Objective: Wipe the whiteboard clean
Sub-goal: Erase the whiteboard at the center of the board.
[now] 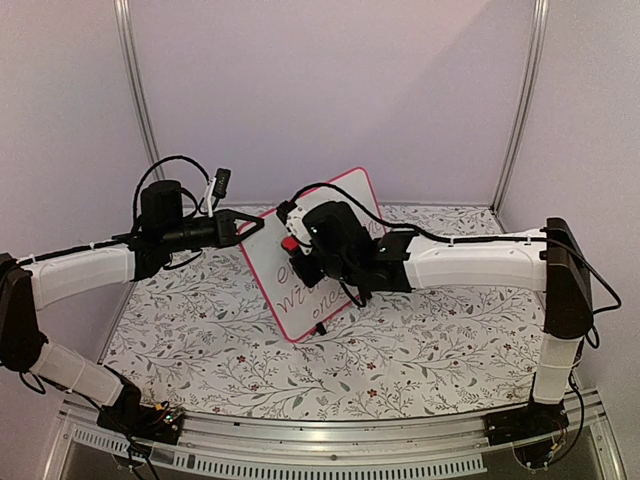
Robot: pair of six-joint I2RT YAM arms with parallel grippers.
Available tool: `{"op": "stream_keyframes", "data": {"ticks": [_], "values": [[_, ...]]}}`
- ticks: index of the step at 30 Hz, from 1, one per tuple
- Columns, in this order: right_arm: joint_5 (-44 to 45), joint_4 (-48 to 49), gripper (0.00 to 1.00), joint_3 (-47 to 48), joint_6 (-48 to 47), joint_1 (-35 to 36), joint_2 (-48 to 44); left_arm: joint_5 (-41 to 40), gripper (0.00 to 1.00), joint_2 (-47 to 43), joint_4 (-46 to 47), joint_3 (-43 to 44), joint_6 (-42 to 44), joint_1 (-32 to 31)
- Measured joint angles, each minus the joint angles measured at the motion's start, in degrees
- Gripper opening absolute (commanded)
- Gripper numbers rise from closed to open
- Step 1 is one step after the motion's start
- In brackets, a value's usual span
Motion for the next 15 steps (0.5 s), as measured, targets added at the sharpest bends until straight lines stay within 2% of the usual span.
{"op": "stream_keyframes", "data": {"ticks": [8, 15], "values": [[-0.02, 0.00, 0.26, 6.62, -1.75, -2.45, 0.22, 0.02, 0.00, 0.00, 0.07, 0.00, 0.04, -0.04], [-0.13, -0.81, 0.26, 7.21, -2.25, -3.08, 1.22, 0.00, 0.00, 0.00, 0.02, 0.00, 0.02, -0.07]]}}
